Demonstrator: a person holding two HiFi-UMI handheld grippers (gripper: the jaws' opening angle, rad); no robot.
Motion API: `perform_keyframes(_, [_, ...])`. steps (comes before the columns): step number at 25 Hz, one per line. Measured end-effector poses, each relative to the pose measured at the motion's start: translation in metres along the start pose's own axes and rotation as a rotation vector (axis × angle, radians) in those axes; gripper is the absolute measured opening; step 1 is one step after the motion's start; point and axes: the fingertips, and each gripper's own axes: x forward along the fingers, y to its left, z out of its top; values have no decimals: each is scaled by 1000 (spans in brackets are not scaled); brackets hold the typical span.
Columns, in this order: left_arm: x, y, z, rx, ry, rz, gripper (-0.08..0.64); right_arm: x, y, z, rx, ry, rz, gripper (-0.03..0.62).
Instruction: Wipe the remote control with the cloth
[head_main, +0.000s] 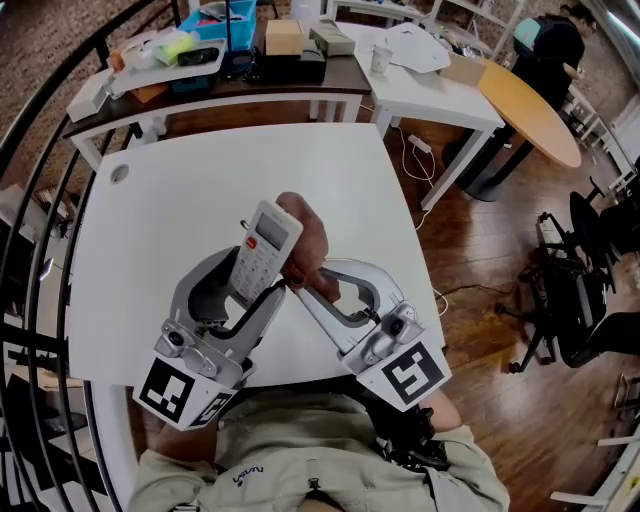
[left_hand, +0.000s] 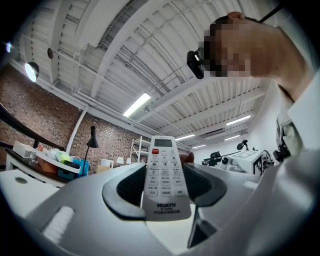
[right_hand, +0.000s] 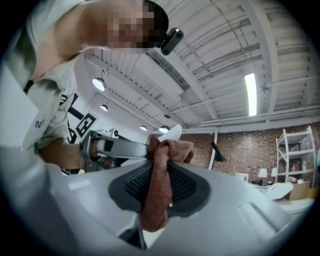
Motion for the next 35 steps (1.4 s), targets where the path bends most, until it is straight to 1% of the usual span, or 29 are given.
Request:
perform_keyframes(4, [-1,1,-3,-17,7,2,241,-1,7,-7,18,17,28,77])
perform_keyframes(8, [-1,1,-3,-46,2,-8,241,0,9,-7,45,7,47,77])
perform_keyframes(11, [-1,1,-3,-77,-9,-15,241,0,12,-7,109,-12,75,77])
perform_keyframes(15, [0,0,-3,-99,-17,-20,241,-1,13,-10,239,-37,133,77])
perform_keyframes(17, [0,0,0,-102,-29,-22,241,0,16,-12,265,-44,165,77])
perform_keyframes(21, [-2,-1,7,-97,-58,-21,241,7,42,-18,220,-7,228,77])
perform_keyframes(25, [-4,-1,7,-83,-63,-13,241,8,56,-25,212,21,247,77])
perform_keyframes(29, [-4,0,7,-76,-64,-5,241,7,51,-26,187,36,224,77])
perform_keyframes(35, [-4,1,8,-41,-67,14,241,3,30,-27,159,42,141,77])
